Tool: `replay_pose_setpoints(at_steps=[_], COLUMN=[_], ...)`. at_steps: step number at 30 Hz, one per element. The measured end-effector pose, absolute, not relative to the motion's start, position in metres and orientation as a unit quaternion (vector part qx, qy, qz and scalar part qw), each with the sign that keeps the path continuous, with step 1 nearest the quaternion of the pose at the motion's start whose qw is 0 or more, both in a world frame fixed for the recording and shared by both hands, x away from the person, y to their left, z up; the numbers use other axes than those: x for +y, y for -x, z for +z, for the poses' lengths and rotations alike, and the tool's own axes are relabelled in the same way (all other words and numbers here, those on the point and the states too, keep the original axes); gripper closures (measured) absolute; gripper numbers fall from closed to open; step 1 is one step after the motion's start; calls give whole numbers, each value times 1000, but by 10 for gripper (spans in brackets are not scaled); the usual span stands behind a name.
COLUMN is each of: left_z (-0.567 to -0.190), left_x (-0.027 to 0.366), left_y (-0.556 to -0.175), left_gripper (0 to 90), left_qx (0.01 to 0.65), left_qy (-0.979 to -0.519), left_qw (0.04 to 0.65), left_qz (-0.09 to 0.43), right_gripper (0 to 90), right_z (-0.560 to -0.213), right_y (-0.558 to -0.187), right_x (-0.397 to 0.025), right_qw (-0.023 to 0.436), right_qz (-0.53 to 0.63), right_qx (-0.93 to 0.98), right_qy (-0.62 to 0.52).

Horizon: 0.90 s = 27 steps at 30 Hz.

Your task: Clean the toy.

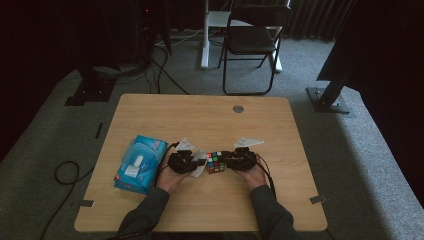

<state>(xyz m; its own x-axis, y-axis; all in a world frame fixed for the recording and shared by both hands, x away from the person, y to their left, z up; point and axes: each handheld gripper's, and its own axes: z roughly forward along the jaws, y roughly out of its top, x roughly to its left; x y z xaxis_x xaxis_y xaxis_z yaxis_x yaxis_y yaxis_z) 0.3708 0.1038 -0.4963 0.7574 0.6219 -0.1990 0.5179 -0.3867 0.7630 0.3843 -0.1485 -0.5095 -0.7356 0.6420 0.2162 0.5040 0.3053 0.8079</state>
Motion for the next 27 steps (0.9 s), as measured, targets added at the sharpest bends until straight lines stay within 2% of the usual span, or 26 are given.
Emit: replay_pose_setpoints(at_steps=[13, 27], left_z=[-506, -494], left_x=[98, 98], left_y=[-385, -379], left_gripper=[830, 829], left_qx=[358, 344], left_qy=[-829, -830], left_qw=[427, 434], left_qz=[47, 63], right_gripper=[641, 645], right_z=[-511, -511], right_y=[-385, -385], right_x=[-150, -150], right_qw=[67, 65], right_qz=[473, 474], right_qx=[801, 802], right_qy=[-360, -357])
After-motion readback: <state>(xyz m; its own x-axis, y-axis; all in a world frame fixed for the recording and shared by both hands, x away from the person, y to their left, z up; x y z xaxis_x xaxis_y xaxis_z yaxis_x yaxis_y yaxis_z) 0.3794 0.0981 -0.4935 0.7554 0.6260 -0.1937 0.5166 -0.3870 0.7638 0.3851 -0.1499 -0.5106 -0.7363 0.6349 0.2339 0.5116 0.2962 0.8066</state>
